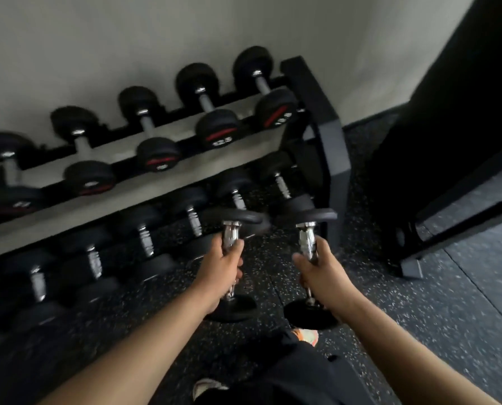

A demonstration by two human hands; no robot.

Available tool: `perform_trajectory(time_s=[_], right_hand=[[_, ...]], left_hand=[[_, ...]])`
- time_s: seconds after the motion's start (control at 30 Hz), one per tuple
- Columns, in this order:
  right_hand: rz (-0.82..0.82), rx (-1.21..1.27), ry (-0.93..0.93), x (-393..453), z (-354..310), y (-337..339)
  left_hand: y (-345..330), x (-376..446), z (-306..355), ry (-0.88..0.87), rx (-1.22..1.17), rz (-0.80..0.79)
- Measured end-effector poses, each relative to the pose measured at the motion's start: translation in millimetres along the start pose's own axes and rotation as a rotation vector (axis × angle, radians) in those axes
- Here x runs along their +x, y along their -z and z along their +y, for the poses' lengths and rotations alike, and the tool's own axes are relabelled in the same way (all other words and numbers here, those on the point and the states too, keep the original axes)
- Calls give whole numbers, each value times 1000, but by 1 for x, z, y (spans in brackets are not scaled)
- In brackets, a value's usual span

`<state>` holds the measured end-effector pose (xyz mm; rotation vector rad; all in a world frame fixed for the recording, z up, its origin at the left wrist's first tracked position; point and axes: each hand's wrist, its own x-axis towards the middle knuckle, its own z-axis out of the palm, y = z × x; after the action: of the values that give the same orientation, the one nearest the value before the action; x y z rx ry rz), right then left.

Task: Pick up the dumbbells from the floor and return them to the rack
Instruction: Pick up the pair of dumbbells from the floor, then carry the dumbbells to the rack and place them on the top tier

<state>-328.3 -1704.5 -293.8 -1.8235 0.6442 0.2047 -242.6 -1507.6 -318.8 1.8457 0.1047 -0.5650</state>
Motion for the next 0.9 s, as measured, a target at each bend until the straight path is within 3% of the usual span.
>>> perform_trajectory(time_s=[0.2, 0.4, 0.9], right_hand=[[-190, -26, 131, -45, -65, -140], [-474, 9, 130, -90, -124, -279], [-1026, -184, 300, -120, -244, -597]], left_hand=[[151, -81, -42, -3, -176, 199], [280, -154, -90, -2, -331, 455], [525, -238, -191, 100, -660, 1041]])
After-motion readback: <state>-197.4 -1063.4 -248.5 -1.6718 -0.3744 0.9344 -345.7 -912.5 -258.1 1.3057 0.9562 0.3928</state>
